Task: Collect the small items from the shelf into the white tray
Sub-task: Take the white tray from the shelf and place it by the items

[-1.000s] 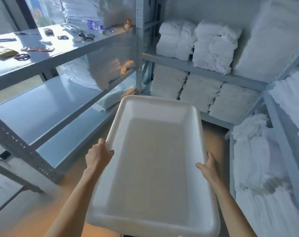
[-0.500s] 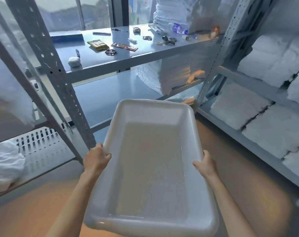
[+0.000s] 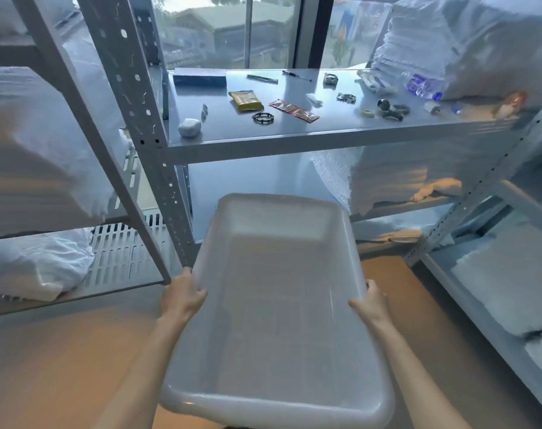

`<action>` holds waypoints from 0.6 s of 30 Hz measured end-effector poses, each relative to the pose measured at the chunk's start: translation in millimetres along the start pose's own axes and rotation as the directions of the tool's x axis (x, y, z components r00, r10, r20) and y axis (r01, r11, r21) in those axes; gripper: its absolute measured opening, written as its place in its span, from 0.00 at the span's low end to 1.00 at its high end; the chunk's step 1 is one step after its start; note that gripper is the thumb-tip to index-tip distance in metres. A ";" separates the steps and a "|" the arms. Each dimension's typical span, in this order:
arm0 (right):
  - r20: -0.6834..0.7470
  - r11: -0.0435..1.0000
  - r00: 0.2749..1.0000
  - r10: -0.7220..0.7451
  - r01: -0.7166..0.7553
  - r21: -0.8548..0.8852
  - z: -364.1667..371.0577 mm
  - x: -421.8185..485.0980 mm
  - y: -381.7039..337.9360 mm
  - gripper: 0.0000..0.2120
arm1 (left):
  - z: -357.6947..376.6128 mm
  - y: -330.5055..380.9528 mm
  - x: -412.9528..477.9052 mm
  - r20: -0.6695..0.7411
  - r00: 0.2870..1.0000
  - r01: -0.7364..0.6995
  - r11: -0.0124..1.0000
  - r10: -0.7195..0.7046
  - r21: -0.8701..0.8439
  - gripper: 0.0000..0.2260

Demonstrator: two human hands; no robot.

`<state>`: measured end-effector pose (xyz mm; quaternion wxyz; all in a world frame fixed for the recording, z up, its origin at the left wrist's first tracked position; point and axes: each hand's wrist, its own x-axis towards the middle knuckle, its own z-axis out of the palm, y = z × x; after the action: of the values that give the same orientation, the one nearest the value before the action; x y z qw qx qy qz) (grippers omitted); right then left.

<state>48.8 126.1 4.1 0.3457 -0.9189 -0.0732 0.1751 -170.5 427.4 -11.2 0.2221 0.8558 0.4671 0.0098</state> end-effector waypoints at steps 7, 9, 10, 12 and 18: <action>0.039 0.998 0.999 -0.036 0.037 -0.047 10.6 65.0 -15.6 0.21 | 15.7 14.5 35.7 0.069 0.993 0.097 0.995 -0.099 0.027 0.13; 0.050 0.997 0.998 -0.033 0.036 -0.065 16.9 85.9 -22.5 0.20 | 20.5 18.0 50.4 0.079 0.989 0.124 0.992 -0.125 0.012 0.12; 0.058 0.997 0.998 -0.029 0.033 -0.070 21.3 96.2 -26.6 0.20 | 22.4 19.3 58.7 0.086 0.987 0.137 0.991 -0.136 -0.005 0.12; 0.065 0.997 0.998 -0.021 0.025 -0.072 31.4 118.2 -34.8 0.18 | 24.7 23.3 77.6 0.094 0.985 0.146 0.989 -0.143 -0.021 0.11; 0.108 0.992 0.994 -0.016 0.029 -0.121 70.3 189.4 -71.1 0.19 | 20.5 32.1 144.3 0.085 0.975 0.206 0.979 -0.206 0.008 0.12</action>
<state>197.5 270.7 -49.5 0.2861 -0.9269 -0.1126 0.2154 -59.1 520.9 -44.7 0.2423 0.8023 0.5433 -0.0497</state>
